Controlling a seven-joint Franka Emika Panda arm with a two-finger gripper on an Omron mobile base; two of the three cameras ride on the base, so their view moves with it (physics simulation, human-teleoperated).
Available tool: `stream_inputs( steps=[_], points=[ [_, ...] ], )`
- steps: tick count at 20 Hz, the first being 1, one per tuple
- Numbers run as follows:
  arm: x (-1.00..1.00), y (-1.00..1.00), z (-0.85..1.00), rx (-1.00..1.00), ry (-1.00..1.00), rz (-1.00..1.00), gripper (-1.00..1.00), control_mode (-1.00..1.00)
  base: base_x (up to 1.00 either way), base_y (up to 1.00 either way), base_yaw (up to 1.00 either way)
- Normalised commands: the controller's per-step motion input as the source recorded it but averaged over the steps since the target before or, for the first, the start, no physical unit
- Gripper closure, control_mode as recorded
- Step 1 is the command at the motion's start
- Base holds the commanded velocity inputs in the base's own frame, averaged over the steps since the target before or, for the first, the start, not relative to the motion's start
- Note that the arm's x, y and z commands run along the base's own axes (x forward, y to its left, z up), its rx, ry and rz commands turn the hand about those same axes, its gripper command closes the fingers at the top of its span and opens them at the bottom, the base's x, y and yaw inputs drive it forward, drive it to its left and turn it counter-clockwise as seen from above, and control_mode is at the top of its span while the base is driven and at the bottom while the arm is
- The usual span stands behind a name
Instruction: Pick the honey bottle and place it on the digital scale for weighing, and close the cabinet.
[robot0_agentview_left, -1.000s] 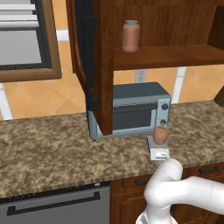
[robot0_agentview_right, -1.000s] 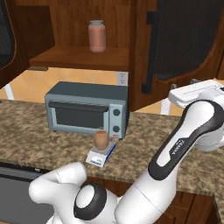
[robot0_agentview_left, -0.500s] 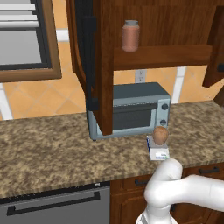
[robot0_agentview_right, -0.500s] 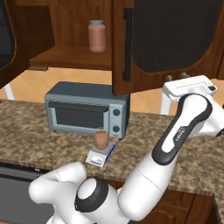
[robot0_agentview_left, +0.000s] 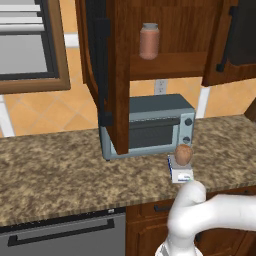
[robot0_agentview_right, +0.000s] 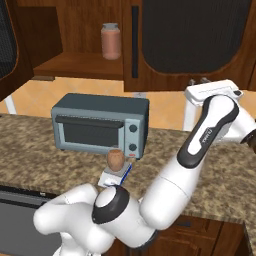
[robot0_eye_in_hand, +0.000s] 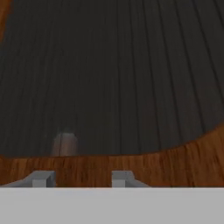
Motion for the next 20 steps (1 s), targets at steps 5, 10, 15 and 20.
stream_inputs(
  steps=[5, 10, 15, 20],
  points=[
    [1.0, 0.4, -0.21, 0.0, -0.01, 0.0, -1.0, -1.0, 0.0, 0.0, 0.0],
    [1.0, 0.16, -0.3, 0.0, 0.0, 0.0, -1.0, -1.0, 0.0, 0.0, 0.0],
    [-0.74, 0.41, 0.0, 0.0, -0.02, 0.0, -1.0, -1.0, 0.0, 0.0, 0.0],
    [-0.95, 0.97, 0.16, 0.0, -0.12, 0.0, -1.0, -1.0, 0.0, 0.0, 0.0]
  ],
)
